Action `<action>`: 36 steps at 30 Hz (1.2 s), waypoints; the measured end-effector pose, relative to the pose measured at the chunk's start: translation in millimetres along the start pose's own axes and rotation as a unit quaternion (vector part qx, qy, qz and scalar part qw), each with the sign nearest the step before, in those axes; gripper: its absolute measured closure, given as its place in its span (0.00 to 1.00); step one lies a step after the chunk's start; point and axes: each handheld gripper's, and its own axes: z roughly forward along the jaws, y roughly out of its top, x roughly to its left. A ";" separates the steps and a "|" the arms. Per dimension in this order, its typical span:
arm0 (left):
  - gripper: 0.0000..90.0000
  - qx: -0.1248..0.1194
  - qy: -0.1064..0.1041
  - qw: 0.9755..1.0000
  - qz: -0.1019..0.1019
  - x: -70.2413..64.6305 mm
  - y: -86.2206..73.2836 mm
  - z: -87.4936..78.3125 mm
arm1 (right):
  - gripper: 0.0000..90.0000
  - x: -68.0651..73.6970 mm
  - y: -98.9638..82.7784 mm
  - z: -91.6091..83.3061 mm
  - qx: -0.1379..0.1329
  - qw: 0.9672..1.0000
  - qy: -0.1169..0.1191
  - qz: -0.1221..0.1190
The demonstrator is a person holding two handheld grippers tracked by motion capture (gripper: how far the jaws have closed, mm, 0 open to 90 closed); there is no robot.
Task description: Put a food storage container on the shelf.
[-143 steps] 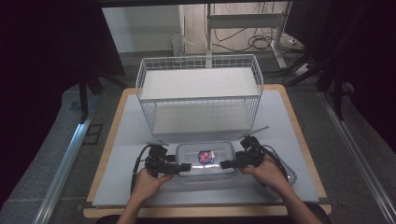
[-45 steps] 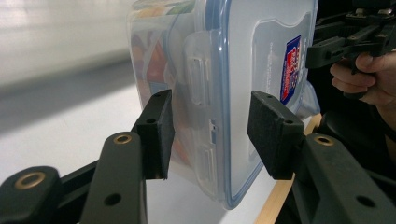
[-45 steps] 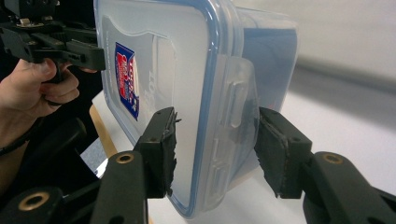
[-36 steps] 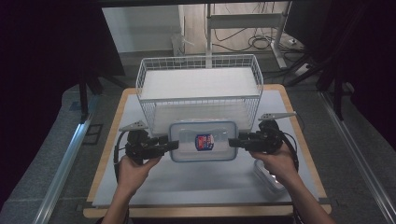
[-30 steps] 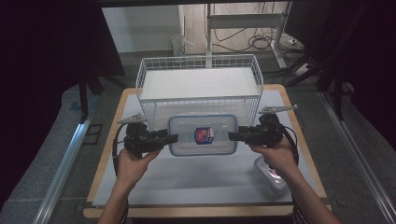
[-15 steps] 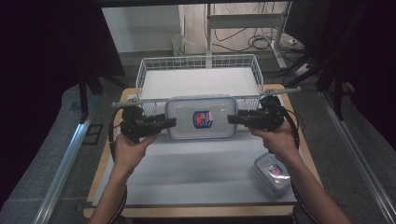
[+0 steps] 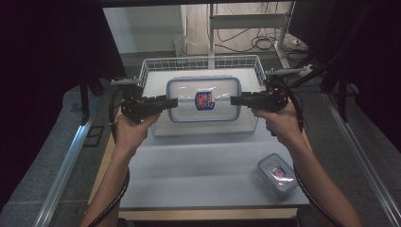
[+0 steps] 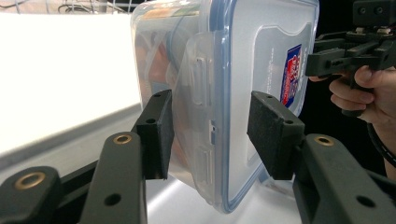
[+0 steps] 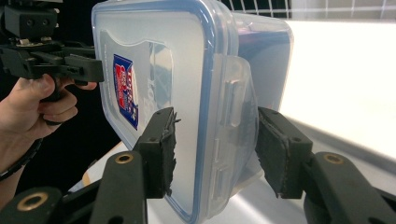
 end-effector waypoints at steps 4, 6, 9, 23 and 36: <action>0.58 -0.003 0.003 1.000 0.000 3.1 13.3 1.3 | 0.55 -3.0 8.7 1.0 -0.004 1.000 0.000 0.000; 0.58 -0.003 0.003 1.000 -0.002 5.6 19.5 2.3 | 0.54 -6.7 18.4 3.2 -0.008 1.000 -0.001 0.003; 0.57 -0.005 0.005 1.000 -0.004 10.1 27.3 4.5 | 0.54 -10.0 23.7 5.5 -0.008 1.000 -0.001 0.006; 0.57 -0.009 0.014 1.000 -0.017 35.4 52.4 26.8 | 0.54 -45.8 45.2 25.8 -0.019 0.999 0.005 0.044; 0.57 -0.007 0.008 0.999 -0.045 50.8 53.5 36.2 | 0.53 -53.4 55.3 34.7 -0.009 0.998 -0.010 0.061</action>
